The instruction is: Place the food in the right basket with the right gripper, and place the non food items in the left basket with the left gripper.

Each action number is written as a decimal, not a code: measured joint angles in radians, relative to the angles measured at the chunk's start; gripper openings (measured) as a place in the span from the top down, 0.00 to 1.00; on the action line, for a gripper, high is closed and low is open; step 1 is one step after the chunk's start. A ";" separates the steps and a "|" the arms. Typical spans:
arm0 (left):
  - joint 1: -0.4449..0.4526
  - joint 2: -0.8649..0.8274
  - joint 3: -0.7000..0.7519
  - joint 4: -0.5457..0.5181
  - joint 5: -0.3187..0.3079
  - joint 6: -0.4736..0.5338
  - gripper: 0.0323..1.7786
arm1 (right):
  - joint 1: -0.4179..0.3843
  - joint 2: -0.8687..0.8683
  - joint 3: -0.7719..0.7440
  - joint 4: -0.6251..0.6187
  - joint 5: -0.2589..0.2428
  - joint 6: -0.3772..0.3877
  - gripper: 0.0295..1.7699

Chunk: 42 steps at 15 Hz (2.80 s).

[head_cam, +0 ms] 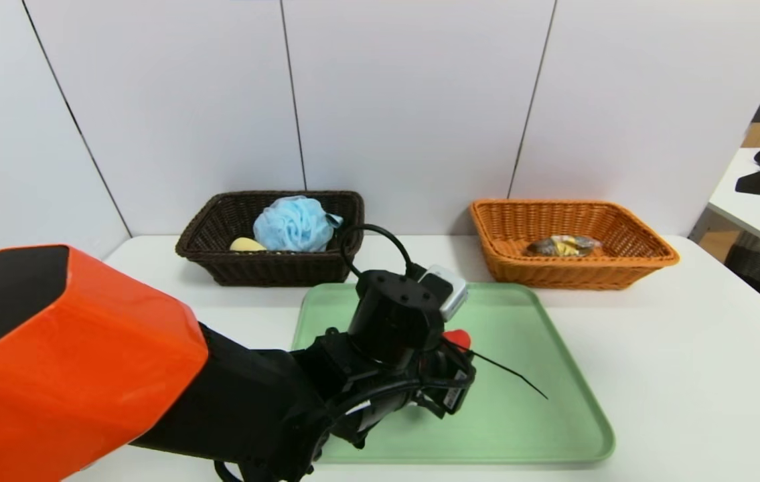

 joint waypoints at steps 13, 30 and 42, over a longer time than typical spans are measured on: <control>0.511 -0.200 -0.334 0.421 0.051 0.001 0.63 | 0.000 -0.013 0.001 0.000 0.013 -0.001 0.04; 0.741 -0.013 -0.475 0.441 0.024 0.023 0.20 | 0.000 -0.008 0.014 -0.002 0.021 0.000 0.04; 0.708 -0.691 -0.414 1.277 -0.068 0.142 0.08 | -0.218 -0.063 0.034 0.521 0.317 -0.324 0.04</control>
